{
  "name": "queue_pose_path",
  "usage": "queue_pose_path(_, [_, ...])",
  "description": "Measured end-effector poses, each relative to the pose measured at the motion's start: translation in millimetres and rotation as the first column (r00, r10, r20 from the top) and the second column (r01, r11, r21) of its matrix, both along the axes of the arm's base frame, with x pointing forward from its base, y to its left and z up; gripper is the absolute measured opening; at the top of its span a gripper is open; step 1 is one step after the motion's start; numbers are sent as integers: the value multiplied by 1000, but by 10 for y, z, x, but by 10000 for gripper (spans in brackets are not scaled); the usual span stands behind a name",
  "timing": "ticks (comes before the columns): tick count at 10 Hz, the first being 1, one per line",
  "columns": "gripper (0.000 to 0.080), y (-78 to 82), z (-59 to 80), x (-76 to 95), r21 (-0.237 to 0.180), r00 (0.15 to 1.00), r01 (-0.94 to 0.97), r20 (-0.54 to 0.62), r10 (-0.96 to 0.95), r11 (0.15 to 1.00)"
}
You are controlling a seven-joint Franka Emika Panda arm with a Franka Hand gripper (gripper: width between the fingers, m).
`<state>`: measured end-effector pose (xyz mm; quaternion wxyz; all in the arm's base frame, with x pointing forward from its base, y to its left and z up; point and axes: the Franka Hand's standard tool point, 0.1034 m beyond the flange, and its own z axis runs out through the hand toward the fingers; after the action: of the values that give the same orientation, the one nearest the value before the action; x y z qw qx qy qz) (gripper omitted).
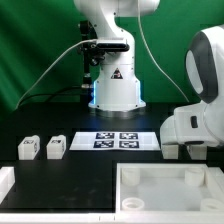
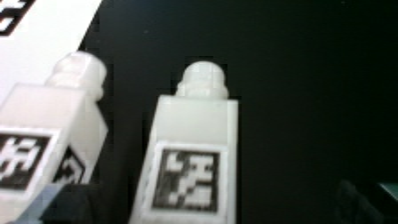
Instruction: Assemble one leg
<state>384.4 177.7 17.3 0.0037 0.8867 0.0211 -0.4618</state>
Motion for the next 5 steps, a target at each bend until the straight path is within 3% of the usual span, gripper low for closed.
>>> queue_pose_path(4, [622,20,-22,-22,1,1000,-7,-5,7,1000])
queue_pose_path(5, [450,20,-22,-22,1,1000,-7,-5,7,1000])
